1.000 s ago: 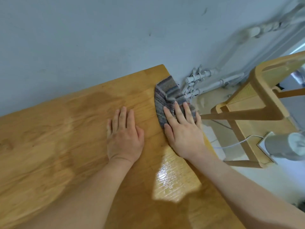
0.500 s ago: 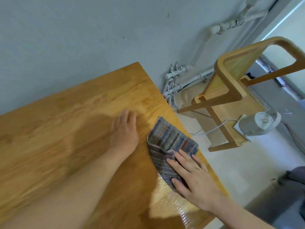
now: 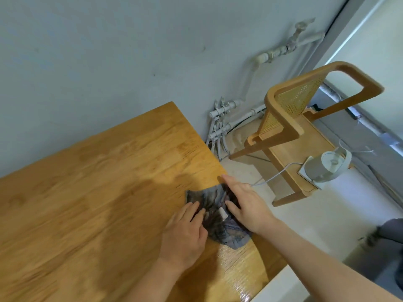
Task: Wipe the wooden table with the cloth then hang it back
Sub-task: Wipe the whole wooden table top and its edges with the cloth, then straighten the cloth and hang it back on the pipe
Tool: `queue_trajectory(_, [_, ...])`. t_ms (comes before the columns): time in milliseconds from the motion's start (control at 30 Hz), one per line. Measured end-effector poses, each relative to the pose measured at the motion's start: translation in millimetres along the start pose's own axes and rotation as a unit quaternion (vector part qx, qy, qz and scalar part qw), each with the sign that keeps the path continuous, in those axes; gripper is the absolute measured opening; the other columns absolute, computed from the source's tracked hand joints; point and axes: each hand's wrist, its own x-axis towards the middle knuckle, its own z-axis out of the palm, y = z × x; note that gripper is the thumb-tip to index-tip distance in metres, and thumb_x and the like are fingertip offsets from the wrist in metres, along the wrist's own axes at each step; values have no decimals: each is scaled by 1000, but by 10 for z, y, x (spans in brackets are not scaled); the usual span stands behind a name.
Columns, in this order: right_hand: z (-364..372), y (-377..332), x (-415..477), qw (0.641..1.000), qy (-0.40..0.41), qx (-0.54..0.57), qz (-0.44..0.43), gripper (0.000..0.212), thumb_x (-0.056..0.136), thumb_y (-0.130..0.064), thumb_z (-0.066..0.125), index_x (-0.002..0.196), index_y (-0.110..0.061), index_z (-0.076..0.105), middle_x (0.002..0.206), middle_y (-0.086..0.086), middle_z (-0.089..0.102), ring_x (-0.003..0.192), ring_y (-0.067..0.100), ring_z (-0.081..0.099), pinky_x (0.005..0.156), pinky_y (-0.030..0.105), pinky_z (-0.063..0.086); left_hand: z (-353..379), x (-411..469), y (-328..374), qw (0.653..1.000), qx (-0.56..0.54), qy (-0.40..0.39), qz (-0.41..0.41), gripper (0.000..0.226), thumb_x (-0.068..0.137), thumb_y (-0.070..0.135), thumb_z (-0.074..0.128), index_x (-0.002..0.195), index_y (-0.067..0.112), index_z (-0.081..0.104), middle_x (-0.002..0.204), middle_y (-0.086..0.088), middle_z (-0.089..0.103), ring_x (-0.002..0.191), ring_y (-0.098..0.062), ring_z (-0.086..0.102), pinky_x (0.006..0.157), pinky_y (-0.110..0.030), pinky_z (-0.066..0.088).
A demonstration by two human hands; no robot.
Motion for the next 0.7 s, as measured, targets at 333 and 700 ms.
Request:
queue_trajectory(333, [-32, -329, -142, 981, -139, -113, 80, 28, 80, -11, 56, 105, -24, 52, 106, 1, 56, 105, 26, 54, 76, 34, 31, -90, 180, 43, 993, -97, -12, -72, 28, 96, 25, 46, 124, 26, 50, 114, 7, 40, 105, -10, 43, 82, -23, 46])
queue_trajectory(700, [-765, -532, 249, 916, -397, 33, 46, 9, 76, -19, 78, 77, -18, 69, 69, -11, 61, 68, 7, 54, 67, 27, 43, -933, 37, -163, 931, -300, -125, -165, 17, 76, 19, 77, 76, 24, 61, 77, 9, 61, 68, -7, 55, 59, -21, 45])
